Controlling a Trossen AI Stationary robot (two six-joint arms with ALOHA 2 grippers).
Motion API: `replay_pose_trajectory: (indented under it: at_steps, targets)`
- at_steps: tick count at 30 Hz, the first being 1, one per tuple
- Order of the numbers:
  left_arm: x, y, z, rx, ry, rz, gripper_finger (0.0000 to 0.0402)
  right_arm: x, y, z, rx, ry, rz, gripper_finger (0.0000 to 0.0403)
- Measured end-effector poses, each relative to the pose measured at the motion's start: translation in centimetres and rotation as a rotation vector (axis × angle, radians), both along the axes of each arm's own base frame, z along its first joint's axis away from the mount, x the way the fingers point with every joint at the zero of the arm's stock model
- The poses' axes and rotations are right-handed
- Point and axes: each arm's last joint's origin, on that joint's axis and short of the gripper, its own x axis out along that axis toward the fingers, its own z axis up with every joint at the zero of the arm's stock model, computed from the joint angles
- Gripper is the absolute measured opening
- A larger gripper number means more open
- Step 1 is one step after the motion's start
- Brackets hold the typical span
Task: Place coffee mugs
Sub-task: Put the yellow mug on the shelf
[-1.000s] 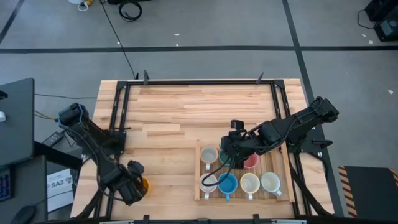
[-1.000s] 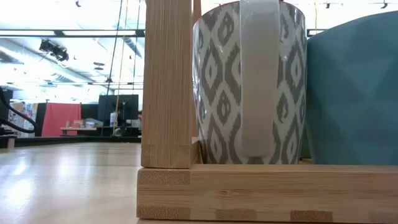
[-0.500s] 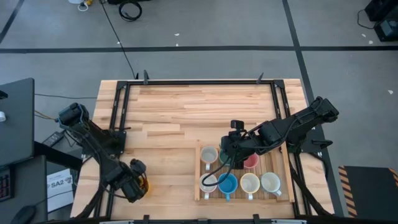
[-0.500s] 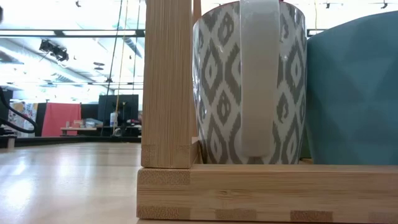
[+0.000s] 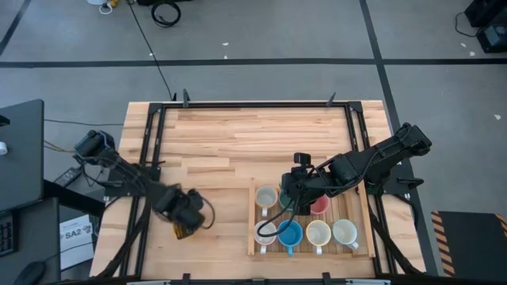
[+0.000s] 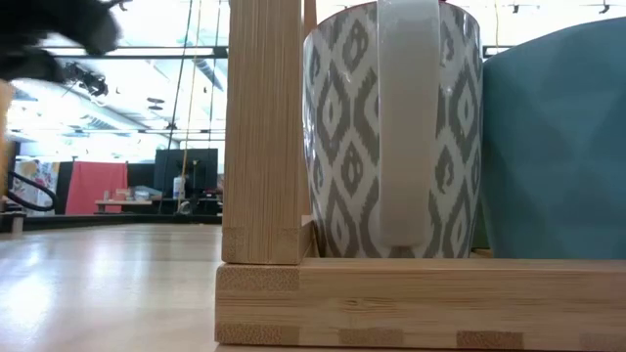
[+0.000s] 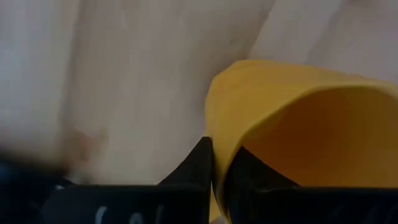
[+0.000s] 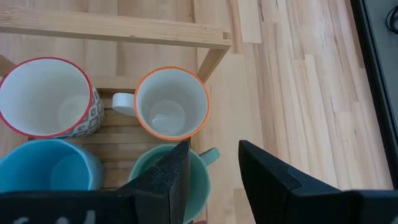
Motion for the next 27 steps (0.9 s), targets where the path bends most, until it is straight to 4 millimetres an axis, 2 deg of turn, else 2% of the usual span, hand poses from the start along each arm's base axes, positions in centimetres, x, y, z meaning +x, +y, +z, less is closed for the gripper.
replay_pose_trajectory:
  at_steps: [6, 11, 19, 23, 27]
  targets:
    - [2.9, 4.4, 1.9, 0.096, -0.046, -0.302, 0.0024, 0.0, 0.0, 0.0, 0.000, 0.000, 0.000, 0.0143]
    - [5.3, 8.9, 4.0, 0.247, -0.108, -0.539, 0.0025, 0.0, 0.0, 0.0, 0.000, 0.000, 0.000, 0.0143]
    - [8.0, 17.0, 6.8, 0.441, -0.208, -0.689, 0.0025, 0.0, 0.0, 0.0, 0.002, -0.003, 0.000, 0.0143]
    - [8.9, 20.0, 6.9, 0.498, -0.226, -0.801, 0.0025, 0.1, 0.0, 0.0, 0.004, -0.008, -0.002, 0.0143]
    - [10.6, 22.0, 6.2, 0.510, -0.213, -0.915, 0.0025, 0.2, -0.3, 0.0, 0.004, -0.008, -0.012, 0.0143]
